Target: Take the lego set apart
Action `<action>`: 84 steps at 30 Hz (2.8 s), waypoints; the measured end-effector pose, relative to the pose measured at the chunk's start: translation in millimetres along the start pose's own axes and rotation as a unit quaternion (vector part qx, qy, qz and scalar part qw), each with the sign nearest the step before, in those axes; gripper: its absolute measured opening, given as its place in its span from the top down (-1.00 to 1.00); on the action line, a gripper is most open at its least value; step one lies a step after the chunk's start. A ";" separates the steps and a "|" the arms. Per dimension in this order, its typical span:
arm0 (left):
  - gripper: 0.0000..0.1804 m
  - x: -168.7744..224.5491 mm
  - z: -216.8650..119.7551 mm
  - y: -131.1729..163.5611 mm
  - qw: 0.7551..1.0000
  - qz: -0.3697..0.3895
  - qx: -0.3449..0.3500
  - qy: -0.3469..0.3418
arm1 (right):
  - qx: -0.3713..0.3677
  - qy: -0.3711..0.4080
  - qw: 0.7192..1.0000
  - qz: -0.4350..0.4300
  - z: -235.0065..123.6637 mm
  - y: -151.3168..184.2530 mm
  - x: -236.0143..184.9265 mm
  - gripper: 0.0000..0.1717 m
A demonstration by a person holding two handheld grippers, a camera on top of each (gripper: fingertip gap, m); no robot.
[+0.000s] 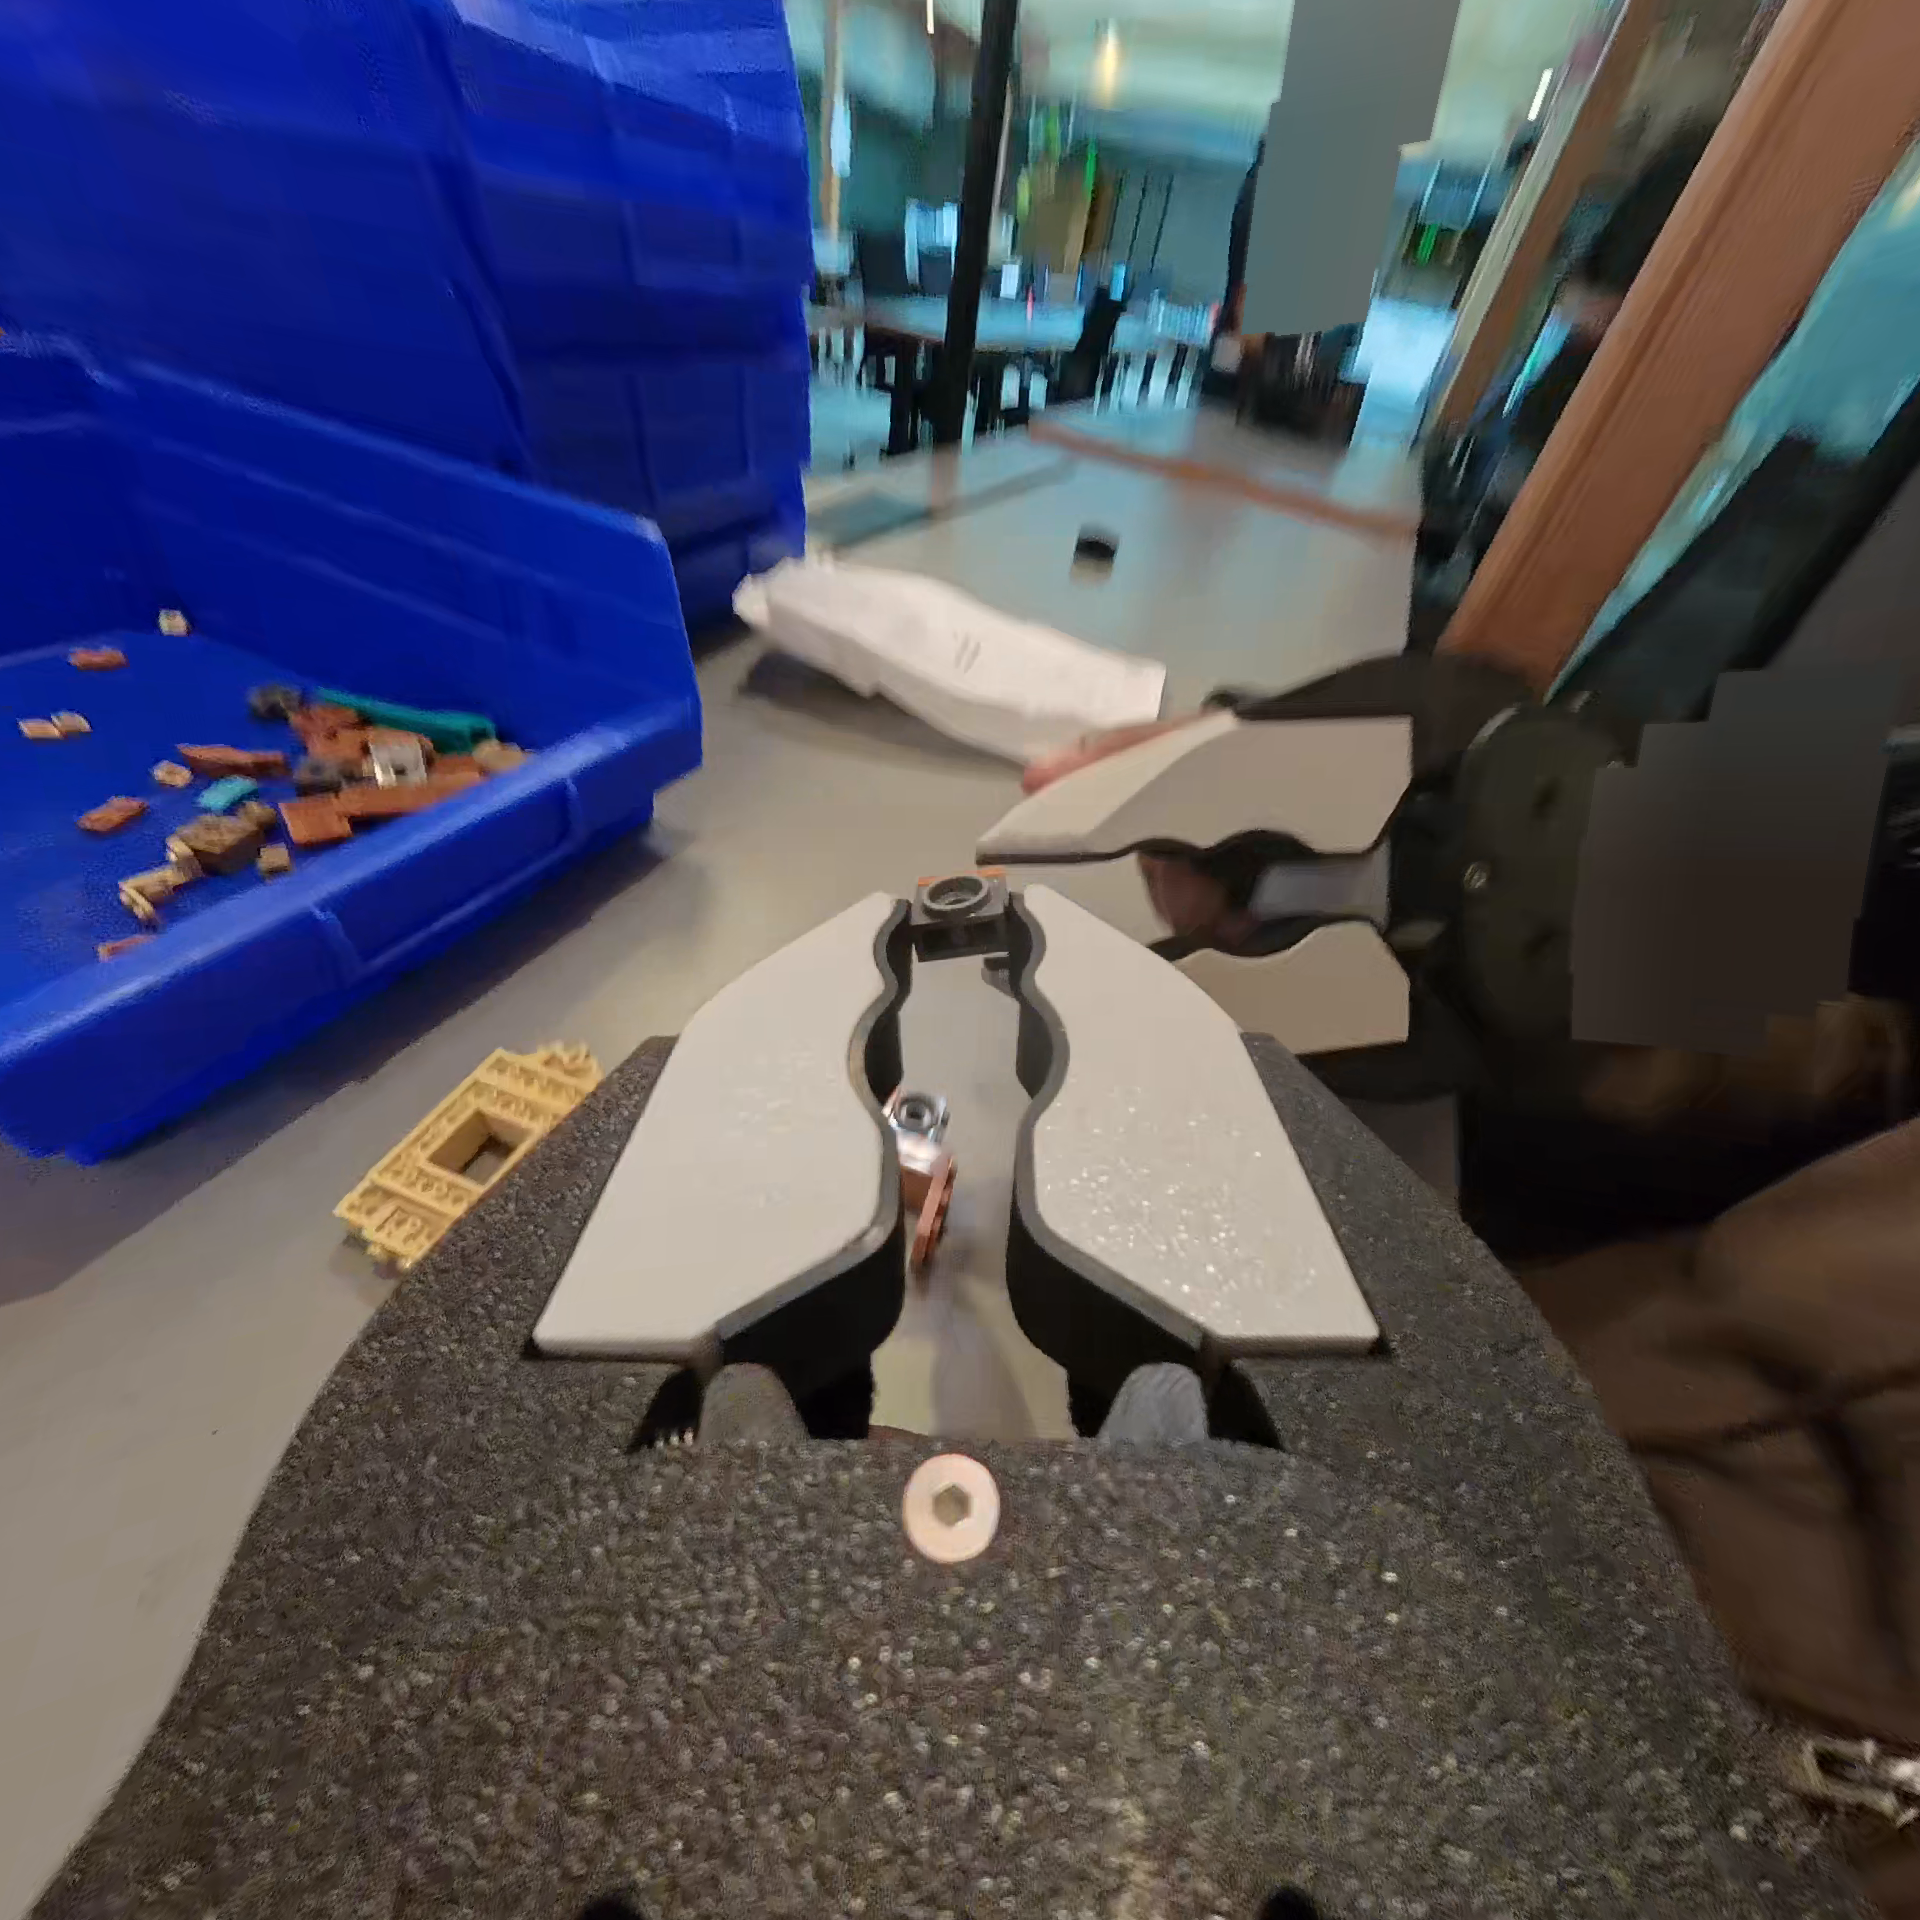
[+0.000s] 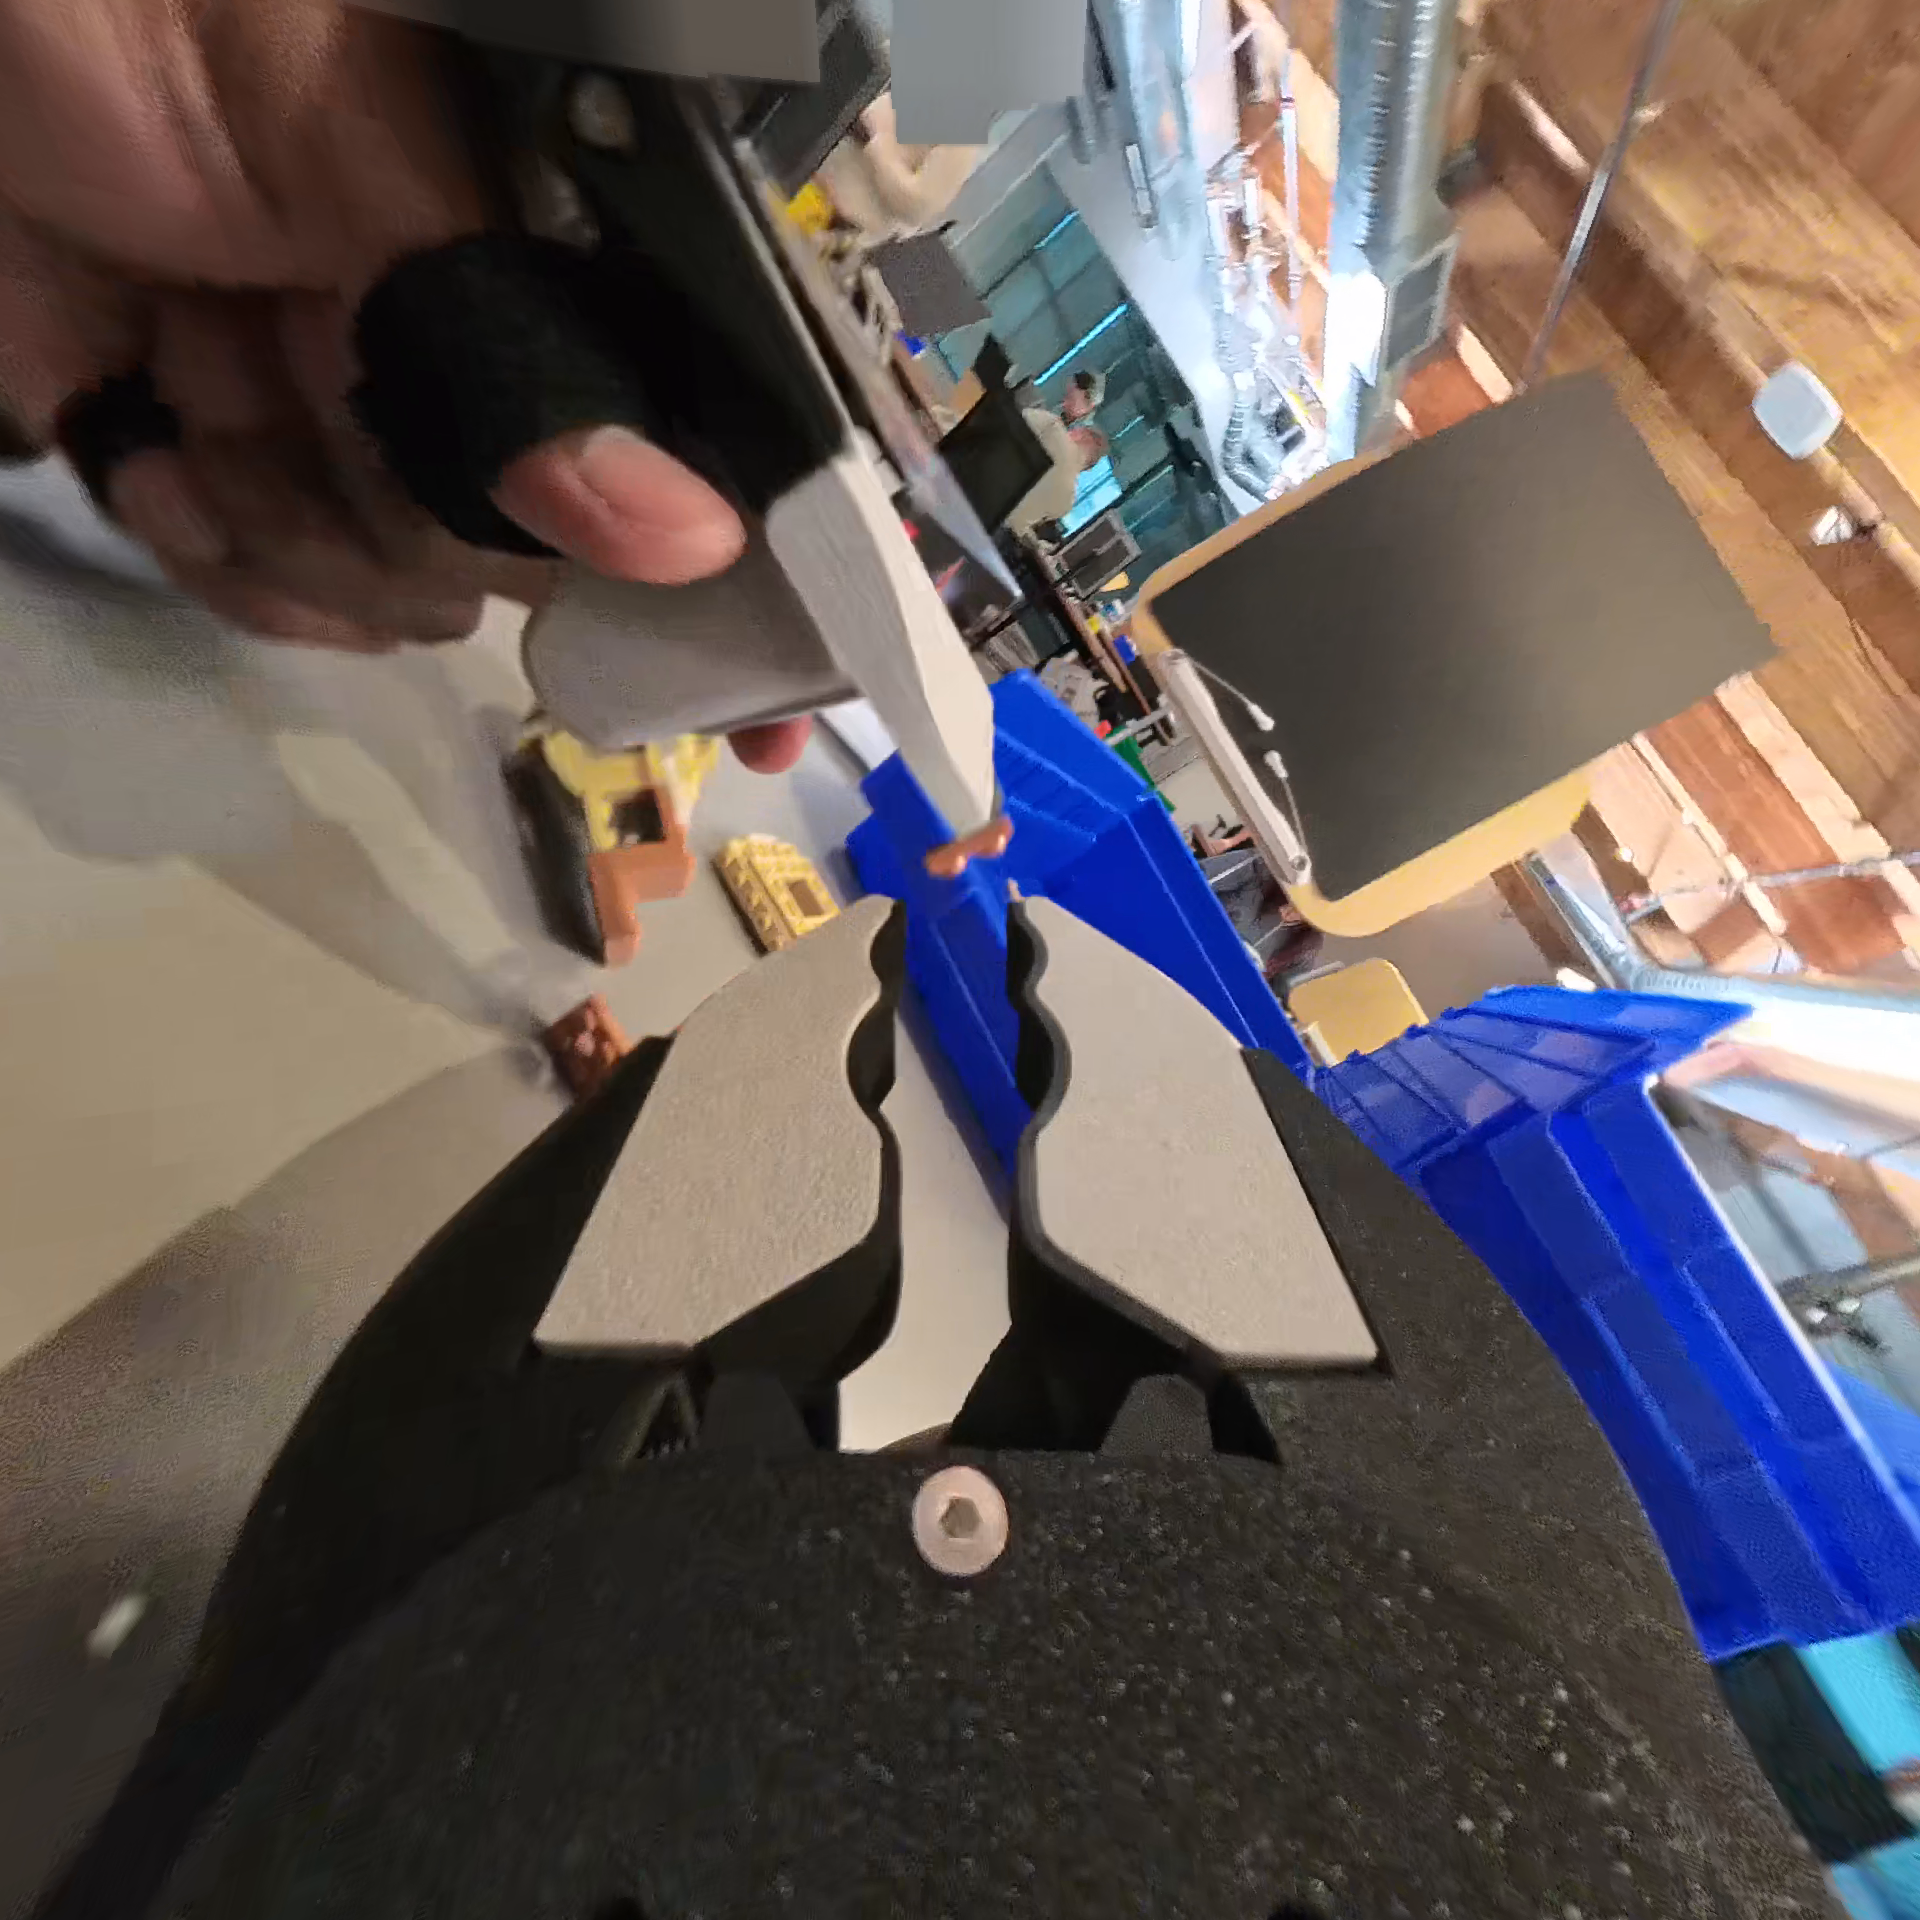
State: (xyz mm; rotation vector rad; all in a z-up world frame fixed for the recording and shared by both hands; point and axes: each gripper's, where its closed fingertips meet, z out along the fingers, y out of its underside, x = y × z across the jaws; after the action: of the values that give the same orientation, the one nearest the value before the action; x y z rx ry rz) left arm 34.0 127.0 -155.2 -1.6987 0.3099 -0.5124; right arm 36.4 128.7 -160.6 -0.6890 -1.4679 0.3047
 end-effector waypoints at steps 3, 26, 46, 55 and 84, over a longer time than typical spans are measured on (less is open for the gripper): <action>0.81 -0.4 -15.0 -30.7 0.991 -0.055 0.121 0.015 | 0.027 0.027 0.997 0.069 -1.5 -12.6 14.0 0.77; 0.82 26.1 -19.3 -45.0 0.973 -0.083 0.195 0.092 | 0.125 -0.013 0.959 0.253 -1.9 -44.7 32.0 0.94; 0.82 -26.9 -35.2 -59.9 0.983 -0.053 0.173 -0.036 | -0.124 -0.004 0.957 0.263 99.1 77.5 108.6 0.64; 0.75 -143.4 18.7 -100.8 0.967 0.119 -0.101 -0.203 | -0.094 -0.204 0.946 0.235 38.4 72.7 18.9 0.69; 0.61 -6.7 -2.9 71.0 0.926 0.248 -0.280 -0.047 | -0.093 -0.357 0.925 0.087 13.0 58.6 -57.7 0.74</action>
State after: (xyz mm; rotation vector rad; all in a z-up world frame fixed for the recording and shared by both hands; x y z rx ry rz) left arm 32.3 114.1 -225.4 -2.0861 0.8512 0.0500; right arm 30.2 143.5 -242.3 -0.9187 -2.1521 0.6039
